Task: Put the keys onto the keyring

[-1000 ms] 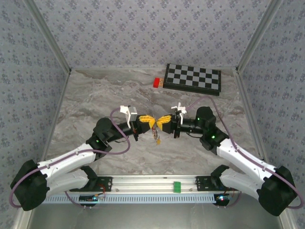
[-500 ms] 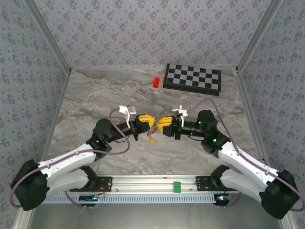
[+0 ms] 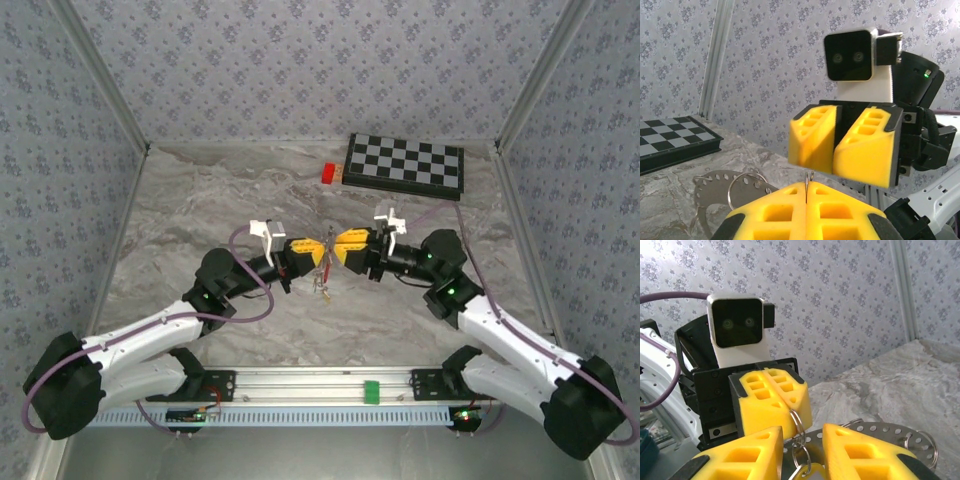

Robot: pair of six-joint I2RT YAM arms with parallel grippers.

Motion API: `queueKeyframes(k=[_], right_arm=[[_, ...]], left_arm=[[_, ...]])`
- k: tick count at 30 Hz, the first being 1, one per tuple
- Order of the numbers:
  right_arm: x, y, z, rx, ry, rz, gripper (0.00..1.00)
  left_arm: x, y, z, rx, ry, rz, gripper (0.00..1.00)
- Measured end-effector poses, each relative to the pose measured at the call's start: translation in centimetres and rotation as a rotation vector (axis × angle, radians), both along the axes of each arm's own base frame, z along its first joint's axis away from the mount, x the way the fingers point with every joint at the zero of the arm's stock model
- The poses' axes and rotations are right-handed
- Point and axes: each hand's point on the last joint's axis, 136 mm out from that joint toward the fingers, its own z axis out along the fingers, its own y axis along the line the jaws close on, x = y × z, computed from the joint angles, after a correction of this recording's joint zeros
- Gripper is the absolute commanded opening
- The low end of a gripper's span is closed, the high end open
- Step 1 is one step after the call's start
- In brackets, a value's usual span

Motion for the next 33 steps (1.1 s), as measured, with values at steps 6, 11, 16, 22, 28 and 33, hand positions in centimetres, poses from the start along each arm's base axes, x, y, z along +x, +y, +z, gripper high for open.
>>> queueKeyframes(k=[6, 11, 16, 22, 28, 33], right_arm=[[0.0, 1.0, -1.0, -0.004, 0.047, 0.056, 0.26], [-0.5, 1.3, -0.8, 0.006, 0.046, 0.085, 0.22], [-0.6, 1.5, -0.9, 0.003, 0.047, 0.099, 0.2], [-0.7, 1.5, -0.9, 0.006, 0.043, 0.102, 0.03], [-0.6, 1.4, -0.9, 0.0, 0.036, 0.098, 0.0], [-0.5, 1.3, -1.8, -0.046, 0.035, 0.092, 0.0]], left_arm=[[0.0, 0.0, 0.0, 0.0, 0.0, 0.002, 0.0], [0.0, 0.0, 0.0, 0.0, 0.001, 0.002, 0.0], [0.2, -0.2, -0.3, 0.005, 0.006, 0.002, 0.0], [0.2, -0.1, -0.1, -0.001, 0.001, 0.005, 0.0], [0.2, -0.1, -0.1, -0.001, 0.001, 0.009, 0.0], [0.3, 0.1, -1.0, 0.039, 0.025, 0.021, 0.16]])
